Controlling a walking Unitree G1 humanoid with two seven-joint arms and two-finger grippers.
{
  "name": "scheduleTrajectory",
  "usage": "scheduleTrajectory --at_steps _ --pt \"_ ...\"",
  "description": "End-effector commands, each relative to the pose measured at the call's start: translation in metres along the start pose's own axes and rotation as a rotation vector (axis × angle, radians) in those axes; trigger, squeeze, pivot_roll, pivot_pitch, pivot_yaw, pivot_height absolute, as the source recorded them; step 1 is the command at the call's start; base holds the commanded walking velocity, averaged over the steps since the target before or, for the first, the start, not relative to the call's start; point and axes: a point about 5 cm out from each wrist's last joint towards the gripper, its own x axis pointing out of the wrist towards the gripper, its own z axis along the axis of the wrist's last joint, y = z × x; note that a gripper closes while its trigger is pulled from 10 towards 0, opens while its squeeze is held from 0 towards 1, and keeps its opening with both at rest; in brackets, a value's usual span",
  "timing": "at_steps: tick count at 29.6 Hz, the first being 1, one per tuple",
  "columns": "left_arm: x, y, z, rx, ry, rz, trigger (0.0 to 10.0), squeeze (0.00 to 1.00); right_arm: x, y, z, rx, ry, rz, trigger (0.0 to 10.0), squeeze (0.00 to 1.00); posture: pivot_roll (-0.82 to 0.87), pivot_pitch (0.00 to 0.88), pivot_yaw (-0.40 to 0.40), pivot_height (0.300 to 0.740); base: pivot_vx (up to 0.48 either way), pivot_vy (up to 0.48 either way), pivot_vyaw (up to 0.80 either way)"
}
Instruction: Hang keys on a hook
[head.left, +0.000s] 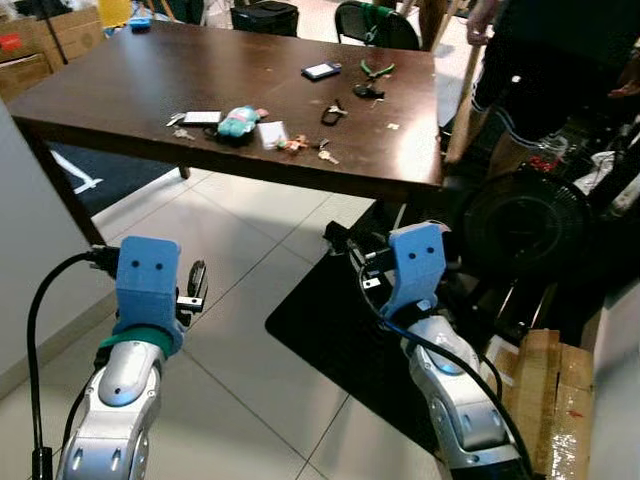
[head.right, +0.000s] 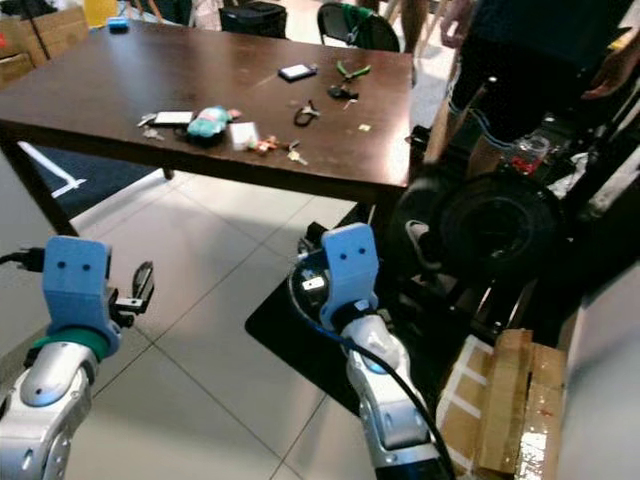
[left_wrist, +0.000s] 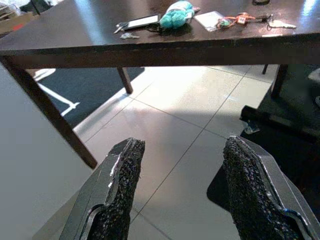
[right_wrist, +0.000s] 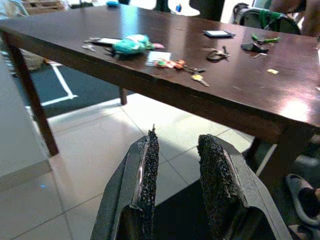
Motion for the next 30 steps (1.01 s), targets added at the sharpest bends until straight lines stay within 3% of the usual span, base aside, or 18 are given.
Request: scheduleTrajectory --at_steps 1,30 --pt "-0.0005 0.0027 -0.0042 0.007 0.014 0.015 10.0 0.0 0.0 0.0011 -0.0035 0.009 0.01 0.005 10.0 0.0 -0.04 0.055 0.044 0.74 0.45 0.0 0.0" --pt "0.0032 0.004 -0.0039 0.007 0.011 0.033 10.0 0.0 0.0014 -0.0019 -0.0066 0.009 0.018 -0.003 10.0 0.0 -0.04 0.053 0.044 0.74 0.432 0.0 0.0"
